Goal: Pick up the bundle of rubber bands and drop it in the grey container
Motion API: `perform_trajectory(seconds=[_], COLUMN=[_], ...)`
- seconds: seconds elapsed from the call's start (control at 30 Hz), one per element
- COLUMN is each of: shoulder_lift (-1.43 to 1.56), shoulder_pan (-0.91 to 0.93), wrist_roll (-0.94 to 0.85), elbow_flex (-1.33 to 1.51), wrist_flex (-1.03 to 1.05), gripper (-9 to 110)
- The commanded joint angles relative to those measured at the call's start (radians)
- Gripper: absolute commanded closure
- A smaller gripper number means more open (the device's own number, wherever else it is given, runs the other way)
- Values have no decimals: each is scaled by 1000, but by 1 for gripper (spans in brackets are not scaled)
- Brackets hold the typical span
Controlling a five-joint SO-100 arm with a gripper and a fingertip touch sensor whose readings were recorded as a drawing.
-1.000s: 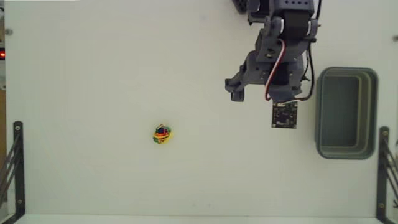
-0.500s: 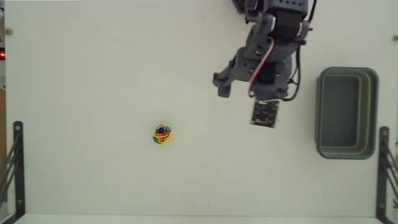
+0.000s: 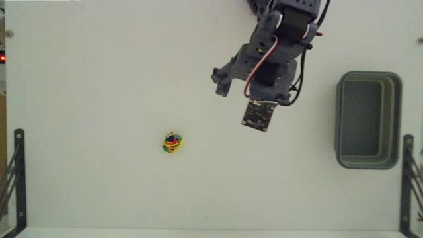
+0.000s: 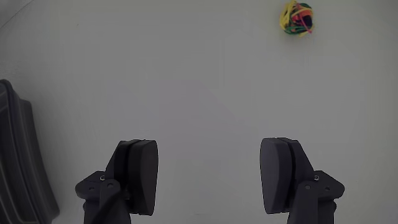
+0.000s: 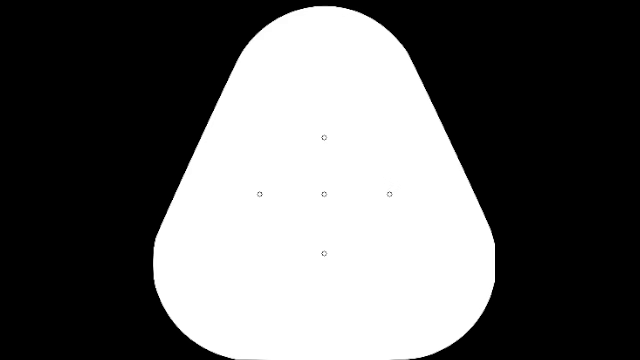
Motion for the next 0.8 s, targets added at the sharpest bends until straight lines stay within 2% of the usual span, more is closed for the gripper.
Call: perform_trajectory(seconds=[0.0, 0.77], shoulder_lift=[32, 32], shoulder_pan=[51, 240], wrist_roll=[5, 5], elbow_flex=[-39, -39], wrist_flex=[19, 19], gripper=[-9, -9])
